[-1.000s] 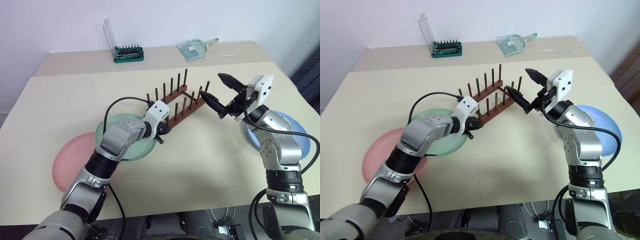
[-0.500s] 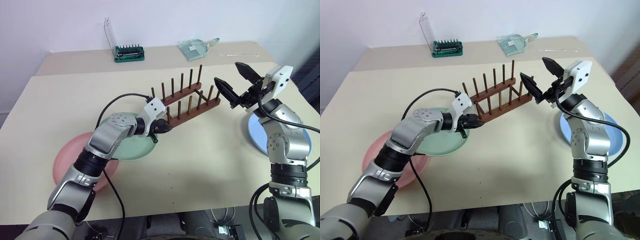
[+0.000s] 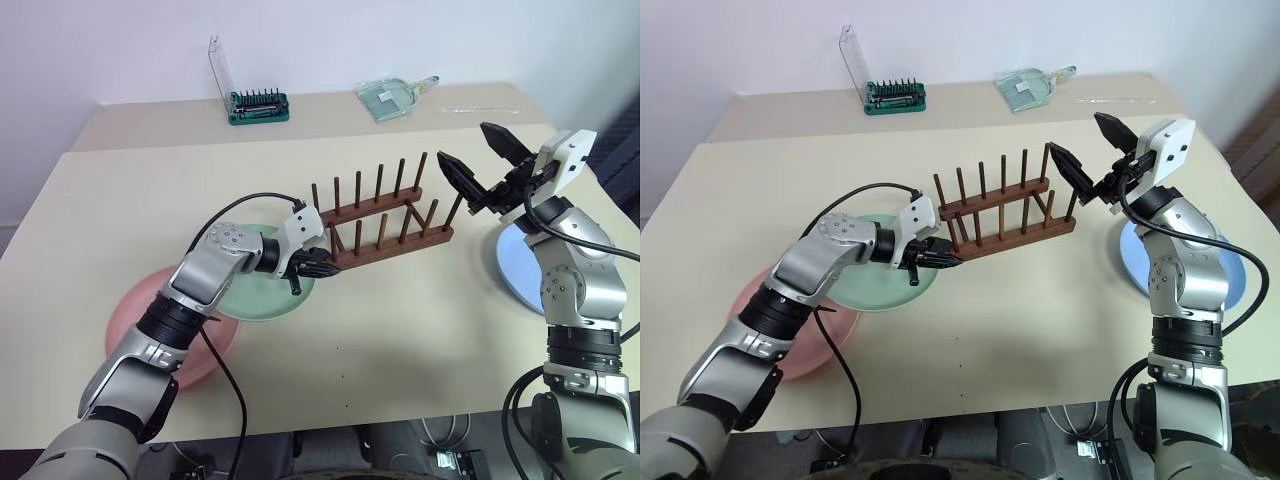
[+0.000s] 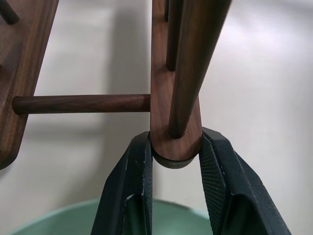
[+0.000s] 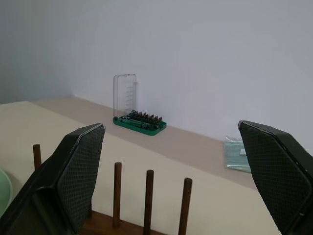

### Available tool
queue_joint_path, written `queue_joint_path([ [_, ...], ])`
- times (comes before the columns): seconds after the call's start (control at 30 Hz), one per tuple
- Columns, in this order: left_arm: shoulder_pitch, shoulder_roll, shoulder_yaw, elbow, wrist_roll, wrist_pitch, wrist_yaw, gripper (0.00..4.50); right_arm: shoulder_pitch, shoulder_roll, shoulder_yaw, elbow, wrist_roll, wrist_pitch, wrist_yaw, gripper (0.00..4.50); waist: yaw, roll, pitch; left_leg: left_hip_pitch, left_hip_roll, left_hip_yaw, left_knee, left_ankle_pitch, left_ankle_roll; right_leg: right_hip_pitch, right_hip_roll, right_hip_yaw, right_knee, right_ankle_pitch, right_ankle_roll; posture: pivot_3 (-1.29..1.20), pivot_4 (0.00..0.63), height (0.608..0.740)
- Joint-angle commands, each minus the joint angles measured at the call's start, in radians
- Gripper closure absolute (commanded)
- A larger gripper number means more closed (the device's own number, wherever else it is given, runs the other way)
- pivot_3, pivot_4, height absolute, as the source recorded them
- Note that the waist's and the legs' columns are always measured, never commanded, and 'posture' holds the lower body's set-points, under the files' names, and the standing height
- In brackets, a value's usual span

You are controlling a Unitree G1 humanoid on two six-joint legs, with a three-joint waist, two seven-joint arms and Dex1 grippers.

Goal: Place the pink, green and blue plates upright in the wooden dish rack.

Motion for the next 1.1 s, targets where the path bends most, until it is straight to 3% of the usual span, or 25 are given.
queue_joint_path([
  [0.03,-0.016,-0.006,-0.009,-0.065,-0.002,-0.002,-0.021,3.74,-0.028,-0.008,-0.024,-0.007,0.011,-0.028,-0.002,0.00,0.001,0.000,0.000,0.000,0.000,0.000,0.000,0.000,0.000,0.000,0.000,0.000,0.000,0.000,0.000,0.00,0.150,0.740],
  [0.23,-0.013,-0.032,-0.040,-0.136,0.000,0.064,-0.006,3.74,-0.026,-0.006,-0.020,-0.005,0.008,-0.036,-0.005,0.00,0.000,0.000,0.000,0.000,0.000,0.000,0.000,0.000,0.000,0.000,0.000,0.000,0.000,0.000,0.000,0.00,0.150,0.740],
  [1.1,0.036,-0.010,-0.118,-0.145,0.059,-0.020,-0.046,3.74,-0.012,-0.004,-0.014,-0.031,0.010,-0.032,-0.015,0.00,0.000,0.000,0.000,0.000,0.000,0.000,0.000,0.000,0.000,0.000,0.000,0.000,0.000,0.000,0.000,0.00,0.150,0.740],
])
